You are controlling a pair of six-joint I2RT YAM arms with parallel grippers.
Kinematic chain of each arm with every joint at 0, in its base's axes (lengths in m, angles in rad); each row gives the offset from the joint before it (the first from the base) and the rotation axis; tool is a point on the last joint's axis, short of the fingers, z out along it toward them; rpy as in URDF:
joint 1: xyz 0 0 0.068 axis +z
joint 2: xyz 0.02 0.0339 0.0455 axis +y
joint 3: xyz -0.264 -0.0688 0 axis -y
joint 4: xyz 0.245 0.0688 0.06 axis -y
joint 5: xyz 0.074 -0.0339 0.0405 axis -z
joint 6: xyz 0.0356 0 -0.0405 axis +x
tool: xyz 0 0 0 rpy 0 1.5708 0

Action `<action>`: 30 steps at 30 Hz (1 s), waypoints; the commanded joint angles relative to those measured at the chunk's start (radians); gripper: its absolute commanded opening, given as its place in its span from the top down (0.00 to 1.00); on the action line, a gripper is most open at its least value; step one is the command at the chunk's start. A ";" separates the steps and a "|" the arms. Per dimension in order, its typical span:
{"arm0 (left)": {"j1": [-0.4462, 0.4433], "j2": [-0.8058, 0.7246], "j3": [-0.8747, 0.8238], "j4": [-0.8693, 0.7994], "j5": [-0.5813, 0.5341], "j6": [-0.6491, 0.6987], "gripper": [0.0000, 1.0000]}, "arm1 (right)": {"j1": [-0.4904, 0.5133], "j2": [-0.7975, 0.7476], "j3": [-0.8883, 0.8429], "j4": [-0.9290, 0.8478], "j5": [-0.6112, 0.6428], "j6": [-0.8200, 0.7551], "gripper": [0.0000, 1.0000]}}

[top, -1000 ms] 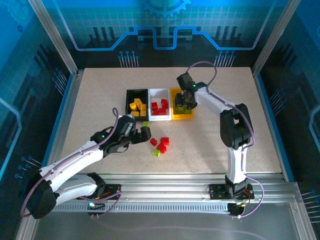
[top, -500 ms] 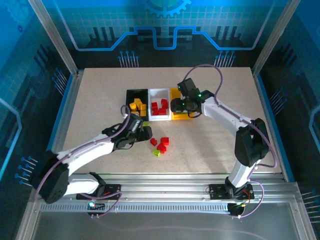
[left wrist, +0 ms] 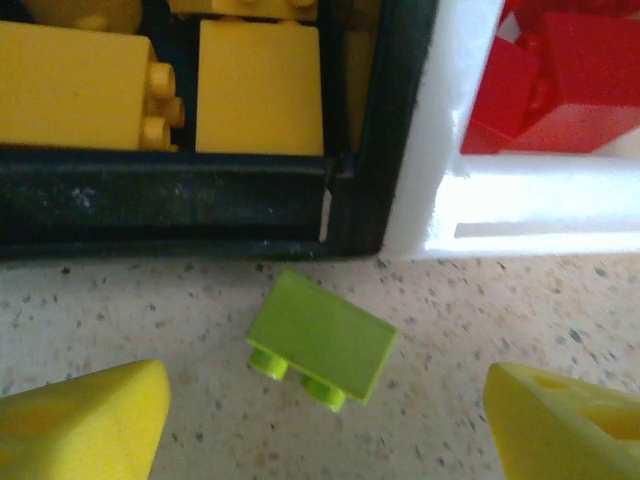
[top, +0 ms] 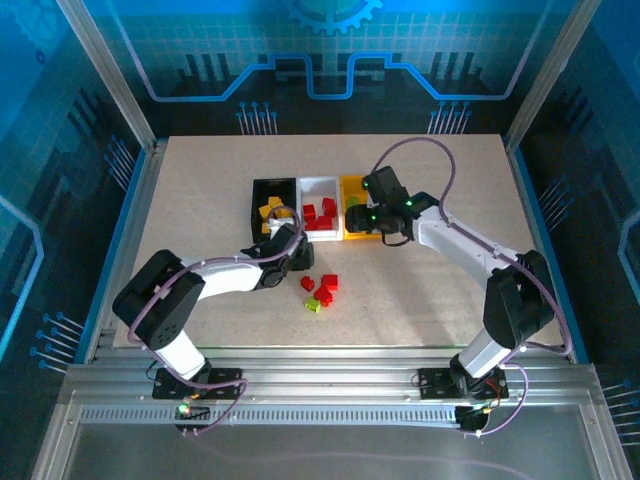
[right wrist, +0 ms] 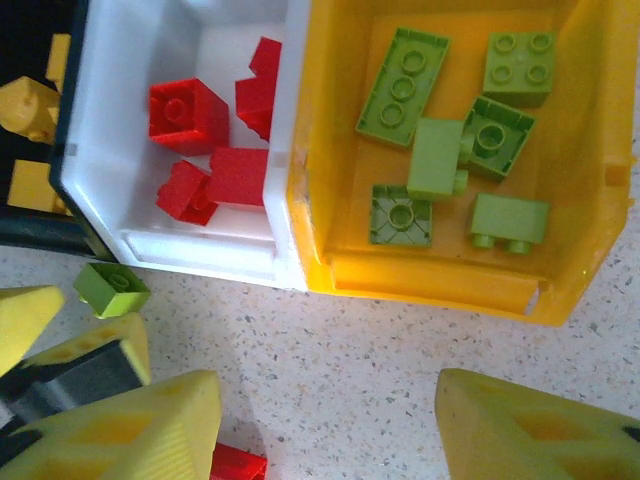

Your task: Sort the legos into containers by color

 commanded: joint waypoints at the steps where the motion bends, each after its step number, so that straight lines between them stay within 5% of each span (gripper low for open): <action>1: 0.005 0.040 0.018 0.078 -0.080 0.040 0.19 | -0.009 -0.042 -0.017 0.021 -0.007 0.013 0.40; 8: 0.005 0.102 0.010 0.161 -0.119 0.060 0.32 | -0.013 -0.074 -0.023 0.024 -0.005 0.008 0.40; 19: 0.001 0.045 -0.033 0.176 -0.084 0.052 0.65 | -0.026 -0.099 -0.038 0.024 0.002 0.007 0.40; 30: -0.118 -0.209 0.048 -0.154 0.006 -0.032 0.68 | -0.086 -0.202 -0.144 0.039 0.008 0.032 0.40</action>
